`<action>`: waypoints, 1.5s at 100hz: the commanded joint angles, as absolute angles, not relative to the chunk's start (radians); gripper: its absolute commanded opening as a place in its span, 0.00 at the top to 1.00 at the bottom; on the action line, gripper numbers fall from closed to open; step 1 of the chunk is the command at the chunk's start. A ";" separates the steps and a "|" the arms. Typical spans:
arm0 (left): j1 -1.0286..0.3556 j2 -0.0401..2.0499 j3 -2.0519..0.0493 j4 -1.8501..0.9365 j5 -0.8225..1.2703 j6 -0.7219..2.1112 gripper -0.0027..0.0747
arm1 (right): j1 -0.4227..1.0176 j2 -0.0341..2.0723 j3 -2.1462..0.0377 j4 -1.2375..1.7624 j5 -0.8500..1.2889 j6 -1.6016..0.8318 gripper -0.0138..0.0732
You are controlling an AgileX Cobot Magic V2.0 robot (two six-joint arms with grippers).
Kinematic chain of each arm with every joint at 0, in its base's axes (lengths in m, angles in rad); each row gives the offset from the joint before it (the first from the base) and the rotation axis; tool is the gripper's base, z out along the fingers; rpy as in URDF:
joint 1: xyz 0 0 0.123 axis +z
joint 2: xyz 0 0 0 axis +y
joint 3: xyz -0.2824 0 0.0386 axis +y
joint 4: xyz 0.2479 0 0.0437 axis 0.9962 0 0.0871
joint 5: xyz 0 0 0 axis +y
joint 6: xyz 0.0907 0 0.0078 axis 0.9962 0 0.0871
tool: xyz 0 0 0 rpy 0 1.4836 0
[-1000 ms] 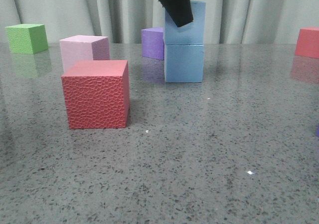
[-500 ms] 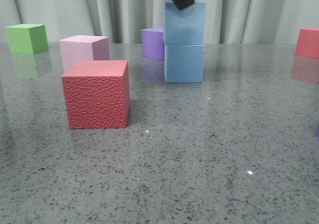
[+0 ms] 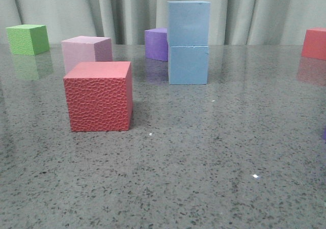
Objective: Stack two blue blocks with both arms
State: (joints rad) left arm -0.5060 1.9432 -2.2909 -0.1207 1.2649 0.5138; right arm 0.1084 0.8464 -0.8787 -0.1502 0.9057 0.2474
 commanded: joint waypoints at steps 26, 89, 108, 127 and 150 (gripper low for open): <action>-0.235 1.790 -2.320 -0.350 1.276 0.416 0.20 | 0.102 0.837 -0.903 -0.164 0.851 0.241 0.15; 0.051 1.445 -1.809 -0.323 1.112 0.412 0.22 | 0.102 0.837 -0.903 -0.164 0.851 0.241 0.15; 0.058 1.236 -1.488 -0.320 0.947 0.422 0.22 | 0.102 0.837 -0.903 -0.164 0.851 0.241 0.15; 0.058 1.041 -1.178 -0.320 0.842 0.422 0.22 | 0.102 0.837 -0.903 -0.164 0.851 0.241 0.15; 0.058 0.805 -0.886 -0.320 0.738 0.422 0.22 | 0.102 0.837 -0.903 -0.164 0.850 0.241 0.15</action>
